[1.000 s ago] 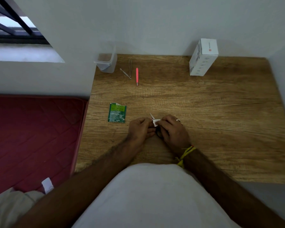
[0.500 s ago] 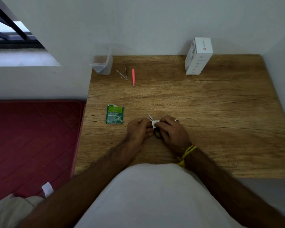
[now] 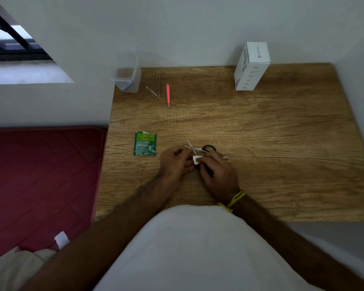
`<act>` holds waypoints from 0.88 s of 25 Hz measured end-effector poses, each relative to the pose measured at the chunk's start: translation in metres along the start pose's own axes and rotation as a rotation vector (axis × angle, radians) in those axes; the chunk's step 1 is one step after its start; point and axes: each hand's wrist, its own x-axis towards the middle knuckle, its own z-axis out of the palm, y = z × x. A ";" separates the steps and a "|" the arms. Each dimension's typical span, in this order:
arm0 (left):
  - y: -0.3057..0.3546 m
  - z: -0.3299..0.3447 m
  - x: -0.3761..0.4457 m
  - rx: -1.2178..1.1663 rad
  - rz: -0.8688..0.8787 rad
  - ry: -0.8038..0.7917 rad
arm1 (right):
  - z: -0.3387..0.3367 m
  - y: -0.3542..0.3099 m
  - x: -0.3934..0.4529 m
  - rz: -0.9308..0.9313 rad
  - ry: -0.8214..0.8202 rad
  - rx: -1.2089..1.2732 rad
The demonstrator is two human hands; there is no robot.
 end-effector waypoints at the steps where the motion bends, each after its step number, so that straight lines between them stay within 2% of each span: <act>1: 0.001 0.000 0.000 -0.003 -0.004 0.000 | 0.000 0.000 0.001 -0.011 0.008 -0.013; 9: -0.001 0.002 0.005 0.005 -0.021 0.062 | 0.003 0.000 0.003 -0.093 -0.007 -0.086; 22: -0.002 0.002 0.004 0.031 0.004 0.068 | 0.000 0.004 -0.002 -0.152 0.012 -0.044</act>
